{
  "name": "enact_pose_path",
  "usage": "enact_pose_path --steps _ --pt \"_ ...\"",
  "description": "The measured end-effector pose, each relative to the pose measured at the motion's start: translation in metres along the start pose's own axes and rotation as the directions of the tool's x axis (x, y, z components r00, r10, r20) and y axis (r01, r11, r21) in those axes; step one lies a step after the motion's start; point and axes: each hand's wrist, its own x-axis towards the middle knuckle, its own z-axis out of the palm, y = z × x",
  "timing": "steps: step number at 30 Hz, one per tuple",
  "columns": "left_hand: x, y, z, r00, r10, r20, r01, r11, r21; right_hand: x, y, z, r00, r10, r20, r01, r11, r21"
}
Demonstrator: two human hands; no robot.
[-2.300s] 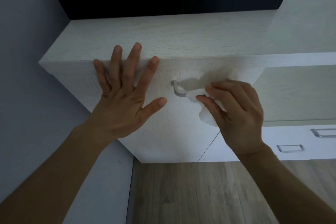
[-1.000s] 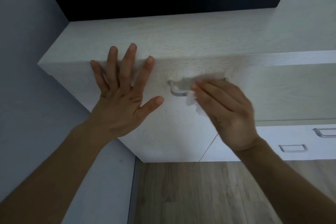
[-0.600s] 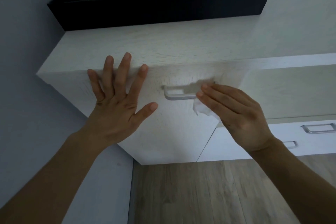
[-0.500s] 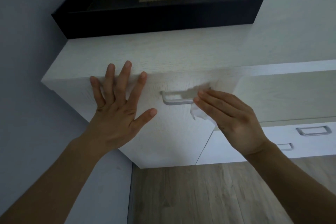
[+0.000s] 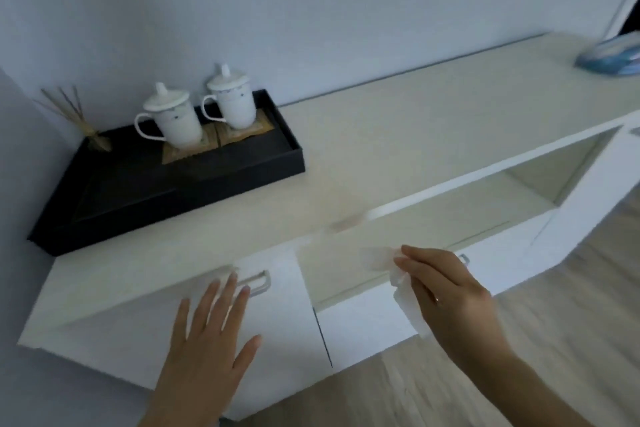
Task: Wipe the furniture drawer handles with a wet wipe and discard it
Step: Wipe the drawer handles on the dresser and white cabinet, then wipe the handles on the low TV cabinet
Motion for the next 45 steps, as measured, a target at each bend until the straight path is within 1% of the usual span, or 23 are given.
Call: enact_pose_path --steps 2,5,7,10,14,16,18,22,23,24,26,30,33,37,38,41,43,45 --pt "0.024 0.046 -0.007 0.996 0.091 -0.023 -0.092 0.994 -0.054 0.001 0.024 -0.051 0.987 0.134 -0.086 -0.135 0.991 0.0" --pt "0.073 0.142 -0.024 0.959 0.265 -0.099 -0.273 0.959 -0.076 -0.006 0.072 -0.135 0.932 0.308 -0.189 -0.322 0.945 -0.048" --pt "0.104 0.224 -0.043 0.925 0.351 -0.146 -0.364 0.928 -0.073 -0.015 0.111 -0.198 0.892 0.384 -0.239 -0.41 0.909 -0.068" --pt "0.142 0.361 -0.079 0.885 0.436 -0.162 -0.456 0.884 -0.108 -0.032 0.171 -0.305 0.824 0.468 -0.319 -0.519 0.85 -0.093" --pt "0.175 0.544 -0.124 0.823 0.549 -0.144 -0.566 0.813 -0.138 -0.074 0.245 -0.448 0.725 0.555 -0.408 -0.647 0.752 -0.128" --pt "0.186 0.63 -0.139 0.77 0.625 -0.125 -0.638 0.758 -0.138 -0.096 0.279 -0.514 0.689 0.566 -0.452 -0.685 0.713 -0.152" --pt "0.195 0.713 -0.151 0.698 0.709 -0.104 -0.716 0.687 -0.125 -0.119 0.311 -0.573 0.651 0.581 -0.488 -0.725 0.667 -0.173" --pt "0.209 0.875 -0.17 0.562 0.824 -0.067 -0.826 0.558 -0.079 -0.166 0.383 -0.674 0.537 0.624 -0.567 -0.819 0.547 -0.174" --pt "0.213 0.916 -0.172 0.525 0.847 -0.084 -0.85 0.517 -0.103 -0.178 0.403 -0.696 0.512 0.624 -0.591 -0.837 0.517 -0.18" --pt "0.217 0.959 -0.17 0.482 0.864 -0.146 -0.874 0.462 -0.151 -0.189 0.424 -0.718 0.485 0.62 -0.617 -0.855 0.484 -0.185" --pt "0.224 1.041 -0.174 0.446 0.891 -0.087 -0.874 0.412 -0.258 -0.212 0.47 -0.763 0.418 0.624 -0.66 -0.893 0.416 -0.173" --pt "0.235 1.21 -0.192 0.324 0.946 -0.031 -0.917 0.306 -0.255 -0.253 0.561 -0.859 0.276 0.618 -0.736 -0.95 0.291 -0.112" --pt "0.232 1.34 -0.21 0.176 0.984 -0.01 -0.956 0.169 -0.24 -0.281 0.611 -0.938 0.185 0.558 -0.809 -0.975 0.208 -0.079" --pt "0.196 1.517 -0.237 -0.066 0.997 -0.03 -0.975 -0.07 -0.213 -0.339 0.654 -1.043 0.049 0.45 -0.892 -0.996 0.087 -0.01" --pt "0.182 1.56 -0.242 -0.116 0.992 -0.039 -0.97 -0.122 -0.211 -0.357 0.662 -1.068 0.012 0.418 -0.908 -0.998 0.056 0.013" --pt "0.132 1.682 -0.253 -0.248 0.968 -0.048 -0.945 -0.253 -0.207 -0.419 0.692 -1.143 -0.083 0.31 -0.947 -0.996 -0.044 0.073" --pt "0.097 1.763 -0.259 -0.316 0.947 -0.053 -0.925 -0.32 -0.205 -0.465 0.718 -1.193 -0.11 0.246 -0.963 -0.991 -0.102 0.087" --pt "0.063 1.847 -0.268 -0.365 0.929 -0.065 -0.907 -0.37 -0.2 -0.511 0.746 -1.249 -0.13 0.173 -0.976 -0.985 -0.132 0.107"
